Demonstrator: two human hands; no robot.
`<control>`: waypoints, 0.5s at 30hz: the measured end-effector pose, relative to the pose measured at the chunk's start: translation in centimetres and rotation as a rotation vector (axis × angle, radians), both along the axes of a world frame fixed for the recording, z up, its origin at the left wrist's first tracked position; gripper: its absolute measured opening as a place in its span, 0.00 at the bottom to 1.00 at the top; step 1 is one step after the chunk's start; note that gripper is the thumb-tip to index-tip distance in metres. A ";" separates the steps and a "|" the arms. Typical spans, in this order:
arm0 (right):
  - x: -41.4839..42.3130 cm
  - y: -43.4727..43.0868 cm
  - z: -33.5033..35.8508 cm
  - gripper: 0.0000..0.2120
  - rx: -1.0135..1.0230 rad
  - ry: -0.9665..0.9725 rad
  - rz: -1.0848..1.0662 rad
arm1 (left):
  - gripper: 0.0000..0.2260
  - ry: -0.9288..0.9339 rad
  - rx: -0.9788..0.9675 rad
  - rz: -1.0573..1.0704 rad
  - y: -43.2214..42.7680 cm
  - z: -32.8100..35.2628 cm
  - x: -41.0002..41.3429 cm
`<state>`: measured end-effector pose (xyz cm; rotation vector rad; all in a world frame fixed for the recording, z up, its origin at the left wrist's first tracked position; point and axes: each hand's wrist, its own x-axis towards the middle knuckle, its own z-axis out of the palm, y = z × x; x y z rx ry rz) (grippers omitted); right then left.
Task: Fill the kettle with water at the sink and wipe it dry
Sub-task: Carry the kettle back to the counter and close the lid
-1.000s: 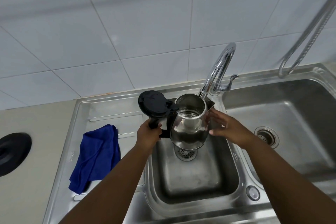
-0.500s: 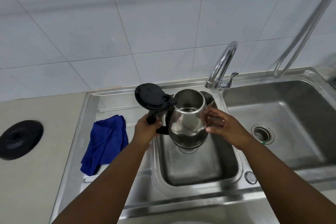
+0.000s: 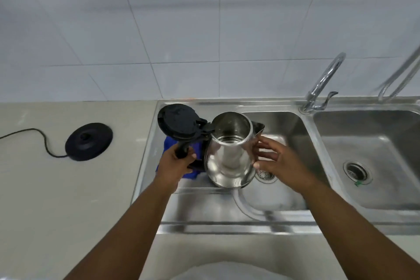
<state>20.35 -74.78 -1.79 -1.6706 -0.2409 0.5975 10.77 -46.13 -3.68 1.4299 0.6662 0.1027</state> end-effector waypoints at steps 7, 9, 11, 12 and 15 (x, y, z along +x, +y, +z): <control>-6.0 10.4 0.9 0.35 -0.048 0.019 0.071 | 0.08 0.008 0.026 0.101 9.6 0.7 -8.3; -7.8 13.7 1.1 0.34 -0.070 0.006 0.114 | 0.06 0.026 0.036 0.129 12.5 0.6 -10.6; -9.6 16.9 1.3 0.32 -0.075 -0.005 0.156 | 0.06 0.034 0.040 0.151 15.3 0.4 -12.8; -10.5 18.4 1.3 0.31 -0.065 -0.009 0.166 | 0.06 0.039 0.038 0.164 16.7 0.3 -13.7; -12.6 22.6 1.0 0.31 -0.066 -0.022 0.202 | 0.07 0.047 0.030 0.192 20.4 0.1 -16.2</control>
